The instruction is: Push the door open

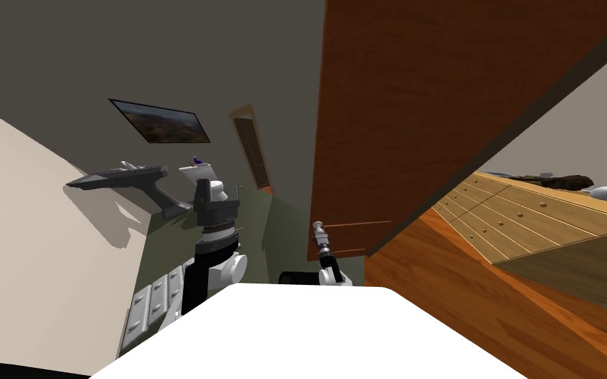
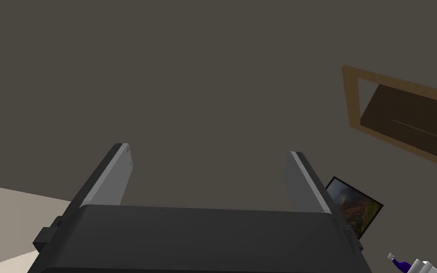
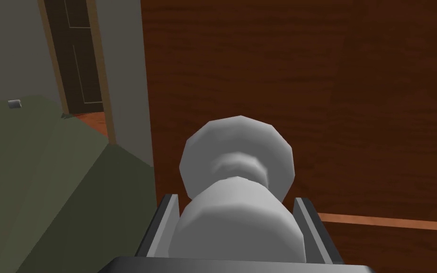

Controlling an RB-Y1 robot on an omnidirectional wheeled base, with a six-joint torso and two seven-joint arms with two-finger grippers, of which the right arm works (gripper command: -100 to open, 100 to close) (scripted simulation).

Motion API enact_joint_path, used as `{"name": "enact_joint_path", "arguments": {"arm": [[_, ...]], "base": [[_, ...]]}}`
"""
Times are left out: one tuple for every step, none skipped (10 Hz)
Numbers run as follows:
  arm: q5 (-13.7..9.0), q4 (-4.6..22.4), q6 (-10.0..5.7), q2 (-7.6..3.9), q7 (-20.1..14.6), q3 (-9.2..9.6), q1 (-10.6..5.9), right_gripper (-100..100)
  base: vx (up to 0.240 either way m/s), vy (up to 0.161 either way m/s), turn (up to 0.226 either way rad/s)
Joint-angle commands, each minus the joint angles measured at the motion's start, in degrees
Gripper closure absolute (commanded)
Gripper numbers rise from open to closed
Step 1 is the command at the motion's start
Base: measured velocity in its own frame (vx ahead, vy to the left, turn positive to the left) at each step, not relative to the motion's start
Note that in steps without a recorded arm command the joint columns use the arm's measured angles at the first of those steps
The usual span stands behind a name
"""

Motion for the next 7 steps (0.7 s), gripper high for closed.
{"name": "enact_joint_path", "arguments": {"arm": [[-0.77, -0.11, -0.48, -0.25, 0.41, -1.80, -0.28, 100], [-1.06, -0.03, -0.62, 0.12, 0.63, -2.47, -0.33, 100], [-1.32, 0.05, -0.75, 0.57, 0.83, -3.06, -0.38, 100], [-1.69, 0.15, -0.93, 1.48, 1.11, -3.90, -0.44, 100], [-1.39, 1.64, -1.20, 1.29, 0.60, -3.22, -0.92, 100], [-2.10, 1.66, -1.57, 0.19, 0.91, -4.50, -1.26, 100], [-2.41, 1.70, -1.64, -0.15, 1.07, -5.02, -1.34, 100]], "base": [[0.178, 0.124, -0.065], [0.211, 0.130, -0.094], [0.199, 0.140, -0.090], [0.180, 0.138, -0.087], [0.086, 0.056, -0.035], [0.139, 0.076, -0.046], [0.184, 0.118, -0.078]]}}
